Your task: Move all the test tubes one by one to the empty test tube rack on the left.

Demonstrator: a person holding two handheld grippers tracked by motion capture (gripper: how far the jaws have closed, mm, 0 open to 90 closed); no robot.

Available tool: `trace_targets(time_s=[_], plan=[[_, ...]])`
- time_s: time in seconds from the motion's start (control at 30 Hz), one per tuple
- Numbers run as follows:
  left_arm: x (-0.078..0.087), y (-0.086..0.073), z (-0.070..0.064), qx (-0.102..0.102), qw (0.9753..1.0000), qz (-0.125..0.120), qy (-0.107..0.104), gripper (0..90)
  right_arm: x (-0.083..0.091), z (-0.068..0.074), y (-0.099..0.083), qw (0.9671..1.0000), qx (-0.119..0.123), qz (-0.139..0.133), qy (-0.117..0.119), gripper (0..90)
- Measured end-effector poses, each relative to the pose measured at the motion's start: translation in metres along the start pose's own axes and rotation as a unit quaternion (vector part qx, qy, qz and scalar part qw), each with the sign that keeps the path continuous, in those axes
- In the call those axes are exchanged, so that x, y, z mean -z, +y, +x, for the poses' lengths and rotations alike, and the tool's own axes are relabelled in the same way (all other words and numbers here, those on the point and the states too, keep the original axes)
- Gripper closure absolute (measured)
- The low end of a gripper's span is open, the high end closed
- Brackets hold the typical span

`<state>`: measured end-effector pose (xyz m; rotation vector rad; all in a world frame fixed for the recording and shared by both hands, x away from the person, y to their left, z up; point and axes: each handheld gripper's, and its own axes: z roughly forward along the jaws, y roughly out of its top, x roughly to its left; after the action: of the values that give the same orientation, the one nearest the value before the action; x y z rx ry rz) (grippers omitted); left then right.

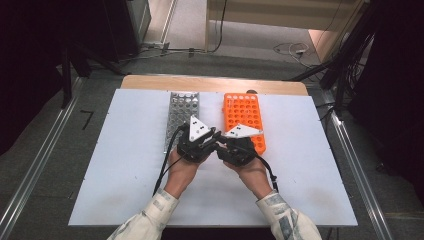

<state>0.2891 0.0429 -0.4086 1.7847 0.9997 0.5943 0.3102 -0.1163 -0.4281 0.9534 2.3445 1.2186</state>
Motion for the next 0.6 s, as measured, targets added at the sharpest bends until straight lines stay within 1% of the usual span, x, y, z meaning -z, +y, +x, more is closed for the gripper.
trace_targets(time_s=[0.07,0.2,0.33,0.4,0.43,0.6], plan=[[0.000,0.001,0.002,0.009,0.9999,-0.005,0.004,75.1,0.001,-0.001,0.000,1.0000,0.000,0.000,0.003,51.3],[0.000,0.005,0.009,0.022,0.9997,-0.008,0.009,75.1,0.003,-0.005,-0.002,1.0000,-0.006,0.004,0.004,44.5],[0.000,0.008,0.016,0.034,0.9993,-0.008,0.015,75.0,0.005,-0.009,-0.004,0.9999,-0.011,0.007,0.003,41.0],[0.000,0.009,0.020,0.036,0.9991,-0.008,0.019,75.0,0.006,-0.011,-0.004,0.9999,-0.012,0.006,0.002,38.2],[0.000,0.010,0.021,0.037,0.9991,-0.008,0.022,75.0,0.007,-0.011,-0.004,0.9998,-0.017,0.007,0.002,36.7],[0.003,0.014,0.029,0.043,0.9984,-0.014,0.034,75.0,0.009,-0.014,-0.004,0.9997,-0.021,0.010,-0.001,34.0]])
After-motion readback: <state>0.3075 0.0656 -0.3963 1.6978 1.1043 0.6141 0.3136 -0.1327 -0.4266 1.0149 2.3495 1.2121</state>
